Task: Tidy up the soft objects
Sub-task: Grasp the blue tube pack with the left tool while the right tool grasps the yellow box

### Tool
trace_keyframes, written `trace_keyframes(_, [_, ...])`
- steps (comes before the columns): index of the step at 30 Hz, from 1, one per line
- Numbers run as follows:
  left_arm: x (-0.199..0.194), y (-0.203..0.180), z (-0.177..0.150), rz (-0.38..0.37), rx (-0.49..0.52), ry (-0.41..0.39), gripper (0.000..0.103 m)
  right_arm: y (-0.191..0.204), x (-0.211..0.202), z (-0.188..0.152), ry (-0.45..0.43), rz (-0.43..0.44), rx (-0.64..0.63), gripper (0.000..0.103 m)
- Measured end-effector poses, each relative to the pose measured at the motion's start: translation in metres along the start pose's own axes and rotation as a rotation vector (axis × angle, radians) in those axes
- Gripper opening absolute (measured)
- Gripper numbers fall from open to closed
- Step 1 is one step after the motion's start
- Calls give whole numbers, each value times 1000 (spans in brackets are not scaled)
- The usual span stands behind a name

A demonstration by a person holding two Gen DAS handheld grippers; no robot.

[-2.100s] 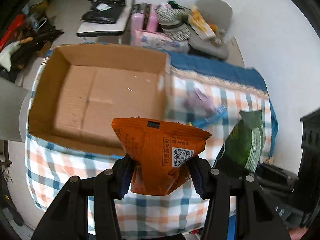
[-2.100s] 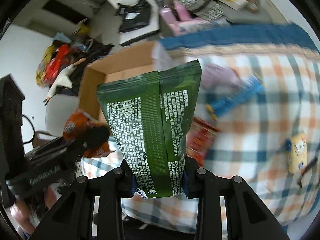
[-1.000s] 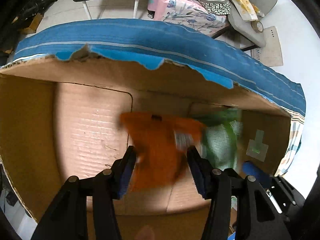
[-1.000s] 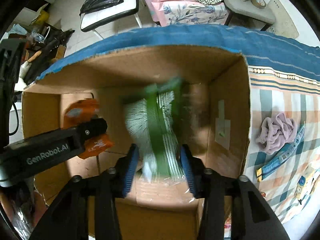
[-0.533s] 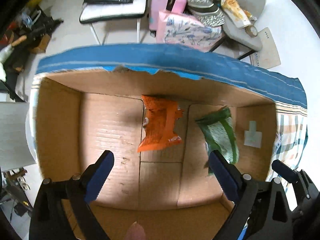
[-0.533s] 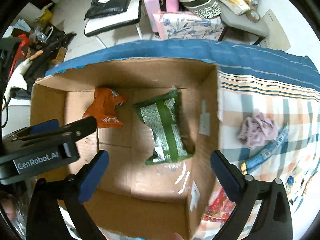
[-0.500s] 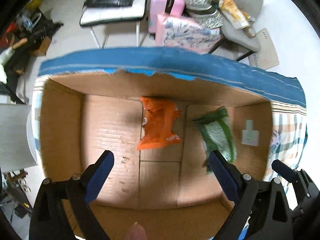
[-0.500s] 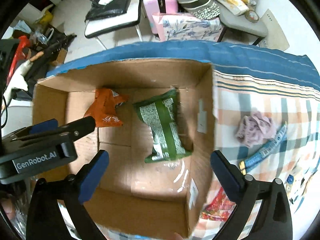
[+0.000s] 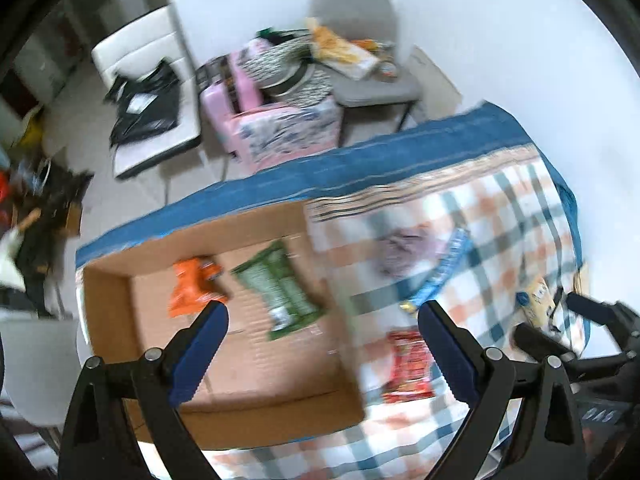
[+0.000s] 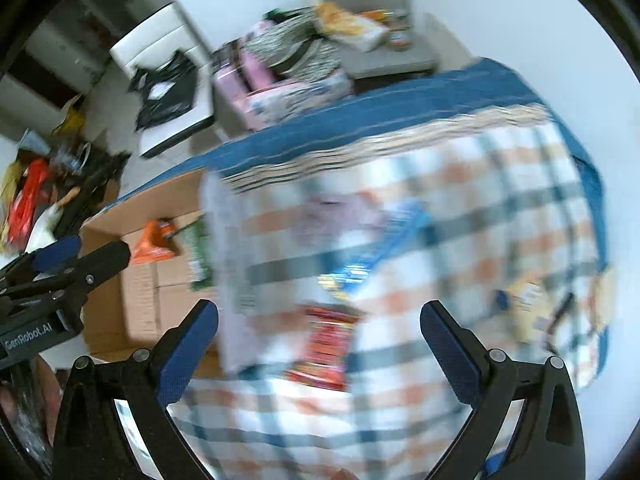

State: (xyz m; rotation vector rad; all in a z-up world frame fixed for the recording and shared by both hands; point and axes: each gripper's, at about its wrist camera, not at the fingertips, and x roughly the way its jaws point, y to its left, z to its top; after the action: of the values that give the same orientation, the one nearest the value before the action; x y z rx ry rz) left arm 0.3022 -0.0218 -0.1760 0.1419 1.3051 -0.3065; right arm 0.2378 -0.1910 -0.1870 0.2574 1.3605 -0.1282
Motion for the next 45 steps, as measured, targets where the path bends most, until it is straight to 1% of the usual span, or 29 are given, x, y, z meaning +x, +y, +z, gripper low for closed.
trace_keyframes(1, [4, -18, 3, -3, 23, 8, 97, -18, -5, -1, -5, -14, 16, 103])
trace_keyframes(2, [10, -32, 5, -6, 42, 19, 97, -45, -9, -2, -6, -39, 38, 103])
trace_keyframes(4, [28, -64, 9, -7, 87, 54, 97, -87, -10, -4, -2, -70, 78, 103])
trace_keyframes(5, [37, -78, 10, -5, 111, 69, 97, -100, -9, -4, 5, -82, 85, 103])
trace_keyframes(7, [57, -110, 11, 12, 163, 105, 97, -141, 2, -7, 37, -110, 110, 103])
trace_keyframes(10, [92, -151, 9, 27, 225, 160, 97, -185, 22, -11, 79, -148, 129, 103])
trace_keyframes(12, [117, -173, 9, 42, 266, 201, 97, -213, 45, -16, 119, -158, 136, 103])
trace_keyframes(15, [157, -195, 5, 74, 311, 261, 97, -240, 79, -26, 175, -162, 143, 103])
trace_keyframes(18, [189, -207, 3, 91, 331, 314, 97, -257, 114, -34, 226, -164, 138, 103])
trace_keyframes(25, [241, -215, -1, 114, 331, 395, 97, -270, 164, -36, 307, -154, 99, 103])
trace_keyframes(27, [251, -215, -2, 116, 326, 409, 97, -271, 175, -35, 326, -188, 70, 103])
trace_keyframes(29, [259, -213, -2, 112, 310, 417, 87, -274, 181, -31, 332, -208, 53, 103])
trace_keyframes(30, [262, -213, -3, 106, 305, 425, 79, -276, 183, -30, 338, -212, 57, 103])
trace_keyframes(31, [267, -214, -4, 93, 300, 435, 68, -278, 184, -28, 339, -215, 61, 103])
trace_keyframes(32, [271, -214, -5, 83, 298, 442, 63, -280, 186, -26, 345, -216, 61, 103])
trace_keyframes(33, [273, -215, -6, 73, 297, 442, 54, -282, 188, -24, 352, -214, 60, 103])
trace_keyframes(34, [274, -216, -6, 60, 294, 444, 50, -284, 189, -23, 355, -214, 63, 102])
trace_keyframes(35, [275, -217, -7, 57, 295, 444, 48, -287, 193, -22, 368, -203, 70, 102])
trace_keyframes(37, [275, -219, -6, 54, 299, 440, 38, -292, 200, -21, 390, -191, 77, 101])
trace_keyframes(38, [275, -220, -7, 49, 295, 439, 35, -294, 203, -21, 397, -190, 81, 94])
trace_keyframes(39, [276, -220, -6, 47, 290, 437, 30, -296, 206, -22, 404, -191, 88, 88])
trace_keyframes(40, [275, -218, -4, 44, 286, 438, 28, -298, 208, -23, 412, -191, 96, 84])
trace_keyframes(41, [275, -216, -1, 42, 284, 438, 26, -300, 210, -25, 413, -183, 106, 84])
trace_keyframes(43, [276, -211, -2, 35, 269, 434, 19, -302, 209, -26, 406, -185, 122, 83])
trace_keyframes(45, [275, -207, -3, 22, 252, 435, 15, -300, 207, -27, 403, -188, 120, 80])
